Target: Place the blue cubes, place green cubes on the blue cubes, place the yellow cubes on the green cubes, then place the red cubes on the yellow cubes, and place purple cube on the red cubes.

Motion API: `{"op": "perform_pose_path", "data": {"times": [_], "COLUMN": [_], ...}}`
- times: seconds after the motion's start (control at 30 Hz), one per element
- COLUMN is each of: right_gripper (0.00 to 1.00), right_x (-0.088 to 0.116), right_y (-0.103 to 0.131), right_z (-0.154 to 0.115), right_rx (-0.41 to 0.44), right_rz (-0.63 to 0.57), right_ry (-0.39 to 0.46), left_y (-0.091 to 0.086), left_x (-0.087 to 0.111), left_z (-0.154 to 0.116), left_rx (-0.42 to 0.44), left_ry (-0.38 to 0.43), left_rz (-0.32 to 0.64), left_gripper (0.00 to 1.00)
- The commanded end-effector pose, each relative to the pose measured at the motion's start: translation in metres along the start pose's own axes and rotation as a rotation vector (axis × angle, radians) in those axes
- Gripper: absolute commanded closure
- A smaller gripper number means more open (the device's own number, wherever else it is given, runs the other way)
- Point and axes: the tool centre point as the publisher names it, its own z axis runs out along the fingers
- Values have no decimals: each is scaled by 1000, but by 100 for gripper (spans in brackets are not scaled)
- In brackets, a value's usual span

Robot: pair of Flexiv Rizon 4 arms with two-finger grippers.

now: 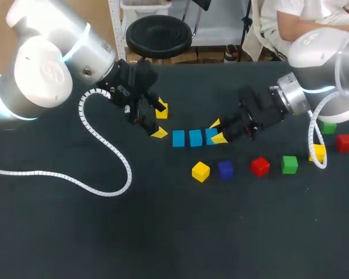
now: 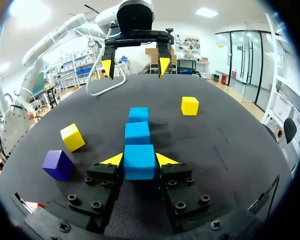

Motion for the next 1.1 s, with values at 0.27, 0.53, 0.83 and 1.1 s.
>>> {"op": "perform_pose_path", "data": {"times": [0.27,0.53,0.83,1.1], "right_gripper": [64,70,100,100], "right_x": [2,2,1,-2], "right_y": [0,0,3,10], "right_z": [1,0,-2,-7], "right_rx": [1,4,5,14], "right_rz": [13,16,12,4], "right_ry": [-9,-8,-6,0], "left_y": [0,0,0,0], "left_x": [1,1,1,1], "left_z": [0,0,0,0], "left_rx": [-1,-1,-1,-1], "left_ry": [-3,-3,-3,-3], "left_rz": [3,3,3,3], "left_gripper": [0,0,0,0]}}
